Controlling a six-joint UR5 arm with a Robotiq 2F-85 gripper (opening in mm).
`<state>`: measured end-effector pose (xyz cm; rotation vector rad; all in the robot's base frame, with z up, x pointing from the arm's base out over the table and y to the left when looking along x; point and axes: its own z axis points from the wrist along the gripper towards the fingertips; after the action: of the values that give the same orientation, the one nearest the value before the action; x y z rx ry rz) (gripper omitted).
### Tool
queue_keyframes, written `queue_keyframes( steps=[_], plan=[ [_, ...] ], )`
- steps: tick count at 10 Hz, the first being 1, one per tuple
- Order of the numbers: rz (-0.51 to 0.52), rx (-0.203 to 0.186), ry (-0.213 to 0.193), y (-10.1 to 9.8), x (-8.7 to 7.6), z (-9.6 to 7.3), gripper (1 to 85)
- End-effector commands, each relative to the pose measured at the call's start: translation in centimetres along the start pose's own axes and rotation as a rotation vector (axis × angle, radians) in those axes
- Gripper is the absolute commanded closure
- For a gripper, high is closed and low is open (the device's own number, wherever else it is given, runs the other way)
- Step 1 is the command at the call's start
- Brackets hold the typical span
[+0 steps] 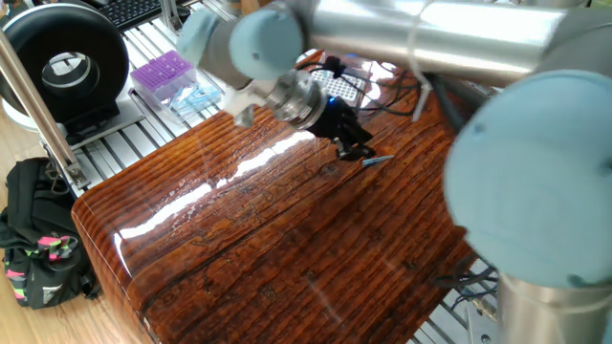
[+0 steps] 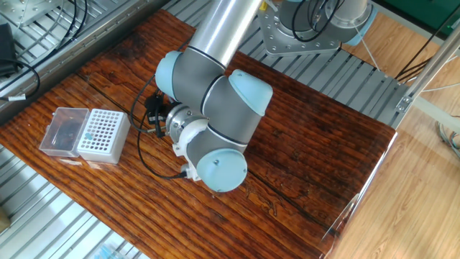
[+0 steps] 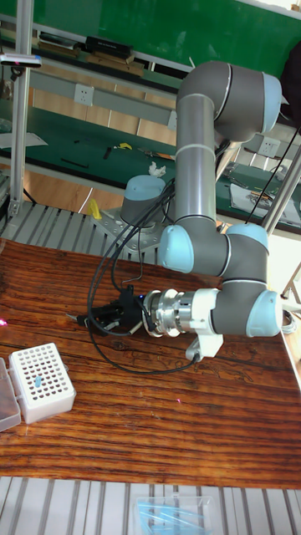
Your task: Insert a medium pipette tip into the holder for medium pipette tips
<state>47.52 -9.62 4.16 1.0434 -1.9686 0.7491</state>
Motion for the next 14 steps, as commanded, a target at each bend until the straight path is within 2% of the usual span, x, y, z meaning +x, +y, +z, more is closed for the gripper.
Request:
queue_keyframes(
  steps=[1,2,3,4,6,9,11,12,14],
  plan=[
    [-0.011,-0.049,-0.018,1.2,-0.4,0.1,43.7],
    [-0.019,-0.044,-0.005,1.1,-0.1,0.1,43.3],
    [-0.058,-0.083,-0.024,2.1,-0.6,0.1,43.3],
    [-0.076,-0.080,-0.014,2.0,-0.3,0.1,43.3],
    [-0.090,-0.042,0.060,0.9,1.6,0.1,43.3],
    [-0.094,-0.081,0.103,1.5,0.4,-1.6,43.3],
    [-0.104,-0.081,0.119,1.2,-1.0,-1.6,43.3],
    [-0.113,-0.079,0.136,1.0,-1.0,-1.8,43.3],
    [-0.124,-0.080,0.140,1.4,-1.6,-1.5,43.0]
  ],
)
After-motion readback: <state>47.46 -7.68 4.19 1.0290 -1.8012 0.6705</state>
